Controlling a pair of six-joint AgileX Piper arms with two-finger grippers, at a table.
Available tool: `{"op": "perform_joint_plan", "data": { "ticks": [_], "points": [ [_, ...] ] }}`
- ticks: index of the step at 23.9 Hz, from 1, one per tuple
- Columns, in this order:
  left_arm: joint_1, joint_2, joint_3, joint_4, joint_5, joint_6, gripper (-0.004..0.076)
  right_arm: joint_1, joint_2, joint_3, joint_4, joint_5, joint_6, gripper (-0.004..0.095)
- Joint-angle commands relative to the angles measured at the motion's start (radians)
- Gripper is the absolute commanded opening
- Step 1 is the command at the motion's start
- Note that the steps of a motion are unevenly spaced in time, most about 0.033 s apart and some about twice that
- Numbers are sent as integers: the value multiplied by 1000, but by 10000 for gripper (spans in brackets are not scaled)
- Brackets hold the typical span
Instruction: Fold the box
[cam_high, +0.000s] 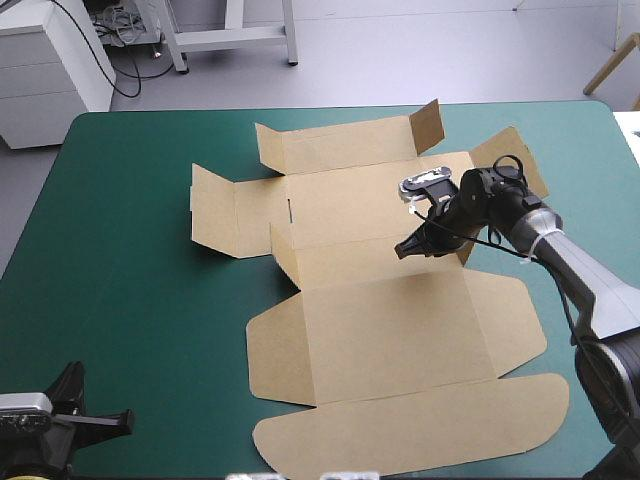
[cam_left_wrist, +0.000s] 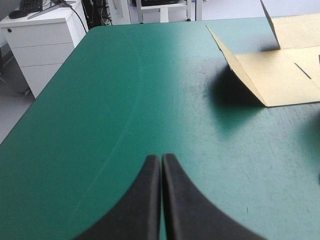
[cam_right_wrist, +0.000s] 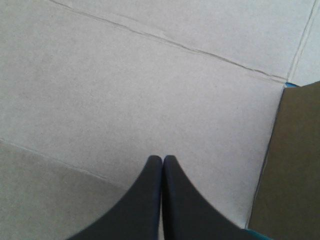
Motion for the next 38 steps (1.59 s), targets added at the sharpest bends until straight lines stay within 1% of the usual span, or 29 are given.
{"op": "perform_joint_plan", "data": {
  "ticks": [1, 24, 27, 32, 36, 38],
  "points": [
    [-1, -10, -21, -3, -76, 0, -10, -3, -44, -32, 0, -12, -10, -19],
    [-1, -10, -21, -3, -76, 0, -10, -3, -44, -42, 0, 3, -10, -19],
    [-1, -10, -21, -3, -76, 0, -10, -3, -47, -108, 0, 75, -10, -19],
    [-1, -10, -21, -3, -76, 0, -10, -3, -125, -255, -2, 135, 6, -19],
    [-1, -10, -21, -3, -76, 0, -10, -3, -209, -345, -92, 197, 57, -19],
    [-1, -10, -21, -3, -76, 0, -10, -3, -245, -367, -165, 222, 89, -19]
  ]
}}
